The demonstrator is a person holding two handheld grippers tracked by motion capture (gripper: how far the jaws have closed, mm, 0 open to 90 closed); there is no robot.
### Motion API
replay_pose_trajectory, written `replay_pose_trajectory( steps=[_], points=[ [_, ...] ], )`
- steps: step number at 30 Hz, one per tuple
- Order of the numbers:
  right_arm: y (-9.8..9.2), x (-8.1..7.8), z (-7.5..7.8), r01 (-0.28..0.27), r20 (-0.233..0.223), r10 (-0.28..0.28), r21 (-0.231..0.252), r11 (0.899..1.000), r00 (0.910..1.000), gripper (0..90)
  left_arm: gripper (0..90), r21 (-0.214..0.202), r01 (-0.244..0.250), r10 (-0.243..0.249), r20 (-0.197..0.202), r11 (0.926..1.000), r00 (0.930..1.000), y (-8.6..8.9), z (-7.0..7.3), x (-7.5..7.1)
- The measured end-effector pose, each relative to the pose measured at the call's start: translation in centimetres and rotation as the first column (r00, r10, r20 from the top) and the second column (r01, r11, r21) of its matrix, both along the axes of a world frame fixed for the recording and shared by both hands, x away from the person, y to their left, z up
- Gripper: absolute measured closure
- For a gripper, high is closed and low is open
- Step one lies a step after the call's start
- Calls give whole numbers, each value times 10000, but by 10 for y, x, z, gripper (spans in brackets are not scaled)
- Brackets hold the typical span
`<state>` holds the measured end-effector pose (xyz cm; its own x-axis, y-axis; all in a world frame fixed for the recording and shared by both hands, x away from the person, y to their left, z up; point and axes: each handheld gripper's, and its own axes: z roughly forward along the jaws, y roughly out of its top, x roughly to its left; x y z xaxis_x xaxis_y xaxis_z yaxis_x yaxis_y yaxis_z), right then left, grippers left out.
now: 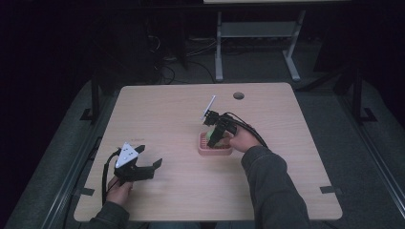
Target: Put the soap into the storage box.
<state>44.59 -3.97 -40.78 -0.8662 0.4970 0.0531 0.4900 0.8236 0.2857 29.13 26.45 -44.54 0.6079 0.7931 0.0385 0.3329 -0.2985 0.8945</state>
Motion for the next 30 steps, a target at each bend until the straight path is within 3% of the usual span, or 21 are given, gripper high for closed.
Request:
replay_pose_trajectory(
  steps=[30],
  points=[
    [0, 3, -5, 202, -67, -202, -6, 9998, 9998, 261, 143, -26, -17, 17, 12, 10000, 10000, 0, 0, 0]
  ],
)
